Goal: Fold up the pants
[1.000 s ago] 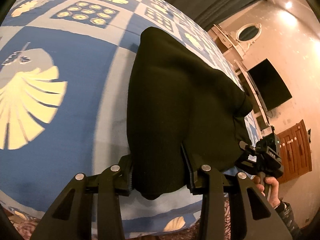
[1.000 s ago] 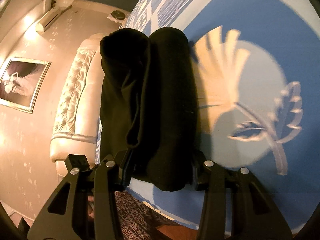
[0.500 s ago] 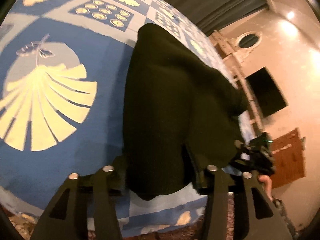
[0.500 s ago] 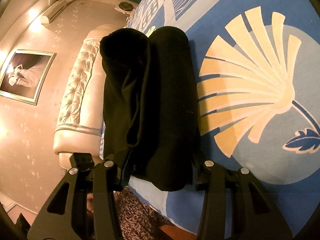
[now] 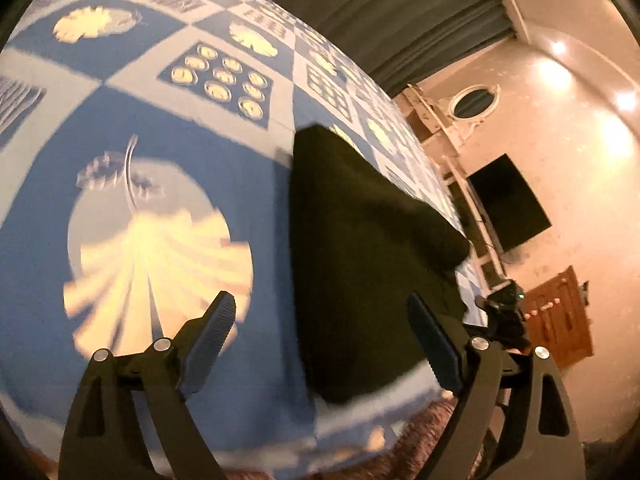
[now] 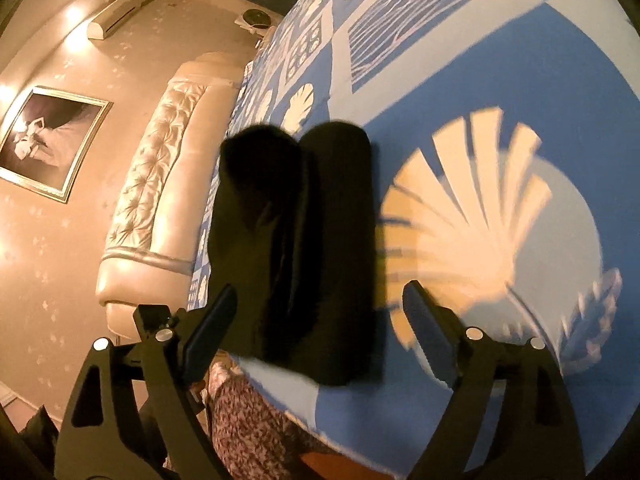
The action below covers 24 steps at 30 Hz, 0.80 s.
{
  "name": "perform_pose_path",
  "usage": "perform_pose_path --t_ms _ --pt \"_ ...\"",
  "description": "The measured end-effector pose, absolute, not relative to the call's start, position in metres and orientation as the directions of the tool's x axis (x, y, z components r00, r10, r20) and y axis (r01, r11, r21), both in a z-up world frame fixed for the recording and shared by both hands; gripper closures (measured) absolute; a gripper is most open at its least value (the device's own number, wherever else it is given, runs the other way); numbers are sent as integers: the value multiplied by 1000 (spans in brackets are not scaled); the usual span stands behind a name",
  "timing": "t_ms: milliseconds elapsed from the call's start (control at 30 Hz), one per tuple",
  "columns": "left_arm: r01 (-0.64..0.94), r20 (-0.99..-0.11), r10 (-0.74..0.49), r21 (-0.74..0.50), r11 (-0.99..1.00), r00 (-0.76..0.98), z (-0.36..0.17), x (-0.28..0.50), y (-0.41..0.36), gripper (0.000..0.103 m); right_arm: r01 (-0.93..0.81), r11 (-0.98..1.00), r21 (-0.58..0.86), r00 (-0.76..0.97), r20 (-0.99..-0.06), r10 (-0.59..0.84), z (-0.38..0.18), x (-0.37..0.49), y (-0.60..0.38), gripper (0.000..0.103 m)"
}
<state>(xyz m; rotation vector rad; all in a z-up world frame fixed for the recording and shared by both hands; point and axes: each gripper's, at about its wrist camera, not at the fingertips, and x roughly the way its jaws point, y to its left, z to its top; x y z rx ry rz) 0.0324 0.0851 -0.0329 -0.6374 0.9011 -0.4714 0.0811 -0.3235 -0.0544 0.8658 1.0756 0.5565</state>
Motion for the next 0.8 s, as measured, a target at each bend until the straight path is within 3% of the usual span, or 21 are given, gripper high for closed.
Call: perform_pose_path --t_ms 133,367,600,633,667,700,800 --pt "144 -561 -619 -667 731 550 -36 73 82 17 -24 520 854 414 -465 783 -56 115 -313 16" --pt "158 -573 -623 -655 739 533 -43 133 63 17 -61 606 793 412 -533 739 -53 155 -299 13" --pt "175 -556 -654 -678 713 513 -51 162 54 17 -57 553 831 407 -487 773 -64 172 -304 14" --pt "169 -551 -660 -689 705 511 -53 165 54 17 -46 552 832 406 -490 772 -66 173 -306 20" --pt "159 -548 -664 -698 698 508 -56 167 54 17 -26 564 825 406 -507 760 -68 175 -309 46" --pt "148 -545 -668 -708 690 507 -58 170 55 17 29 559 829 402 -522 753 -78 175 -316 63" --pt "125 -525 -675 -735 667 518 -65 169 57 17 70 470 880 409 -455 791 -95 169 -333 72"
